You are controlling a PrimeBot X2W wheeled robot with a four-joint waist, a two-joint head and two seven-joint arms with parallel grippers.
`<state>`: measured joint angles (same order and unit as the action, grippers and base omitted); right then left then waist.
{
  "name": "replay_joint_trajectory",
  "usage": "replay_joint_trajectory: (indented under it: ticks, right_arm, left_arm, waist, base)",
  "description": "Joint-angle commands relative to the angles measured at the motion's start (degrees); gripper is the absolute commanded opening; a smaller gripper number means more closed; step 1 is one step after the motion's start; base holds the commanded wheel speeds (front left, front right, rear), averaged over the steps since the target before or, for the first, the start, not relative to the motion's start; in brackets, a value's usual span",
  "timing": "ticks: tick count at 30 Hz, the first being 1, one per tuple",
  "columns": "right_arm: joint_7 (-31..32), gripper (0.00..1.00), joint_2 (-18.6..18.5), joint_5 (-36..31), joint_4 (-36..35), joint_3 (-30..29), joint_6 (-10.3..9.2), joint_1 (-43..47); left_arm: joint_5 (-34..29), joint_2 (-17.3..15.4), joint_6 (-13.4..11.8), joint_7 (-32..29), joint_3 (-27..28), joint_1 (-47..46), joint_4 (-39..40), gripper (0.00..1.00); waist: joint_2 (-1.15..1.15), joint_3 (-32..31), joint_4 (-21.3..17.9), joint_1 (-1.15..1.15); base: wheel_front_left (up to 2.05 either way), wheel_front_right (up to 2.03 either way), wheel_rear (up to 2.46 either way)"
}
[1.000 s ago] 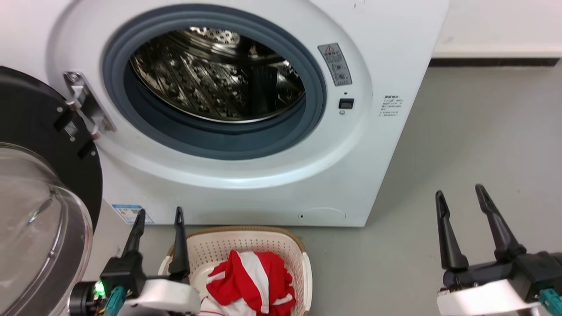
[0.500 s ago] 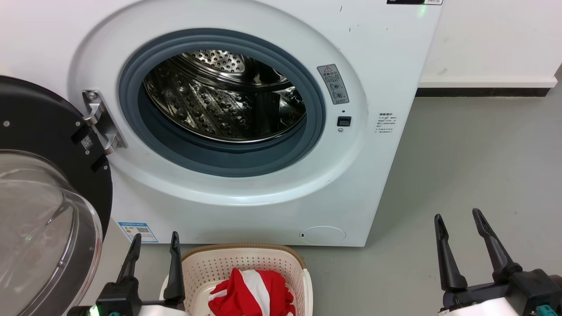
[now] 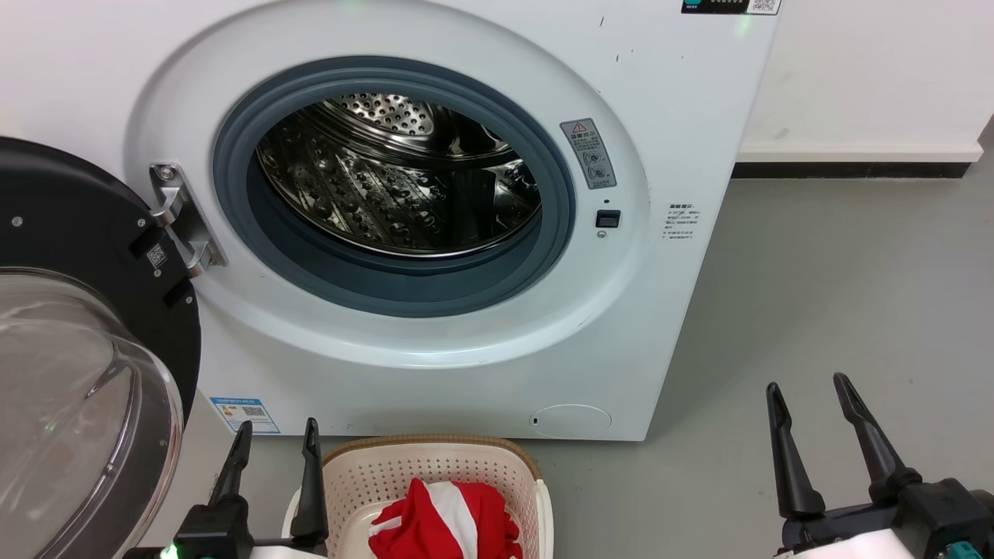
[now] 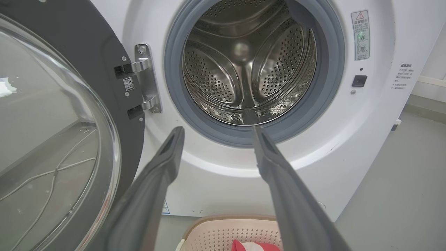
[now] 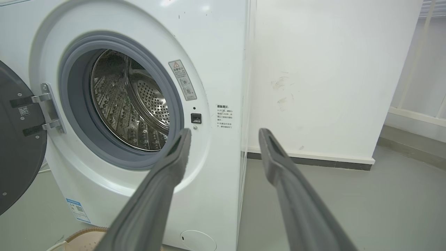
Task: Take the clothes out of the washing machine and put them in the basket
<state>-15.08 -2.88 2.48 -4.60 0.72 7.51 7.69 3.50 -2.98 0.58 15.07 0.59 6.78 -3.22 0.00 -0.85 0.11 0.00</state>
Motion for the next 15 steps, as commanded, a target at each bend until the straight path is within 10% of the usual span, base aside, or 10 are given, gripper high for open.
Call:
replay_joint_trajectory:
  ticks: [1,2,3,15]
  right_arm:
    - [-0.13,1.00,0.01,0.24,0.00,0.05,-0.04,0.84]
    - [-0.13,1.00,0.01,0.29,-0.01,0.00,-0.04,0.88]
    - [0.00,0.00,0.00,0.04,-0.01,-0.05,0.00,0.04]
    - [1.61,0.00,-0.62,10.38,3.55,0.14,0.00,-0.97]
  left_arm:
    - [-0.27,0.12,0.17,0.14,0.17,0.55,-0.12,1.00]
    - [-0.19,0.13,0.26,0.14,0.14,0.58,-0.18,1.00]
    - [-0.01,0.00,0.01,0.00,0.07,0.03,-0.04,0.00]
    - [9.49,0.09,0.69,-2.84,0.83,-1.37,-3.61,0.00]
  waist:
    - [0.00,0.01,-0.03,0.00]
    - [0.00,0.02,-0.05,0.00]
    - [0.00,0.02,-0.06,0.00]
    - [0.00,0.09,-0.06,0.00]
  base:
    - [0.00,0.00,0.00]
    - [0.00,0.00,0.00]
    - [0.00,0.00,0.00]
    - [0.00,0.00,0.00]
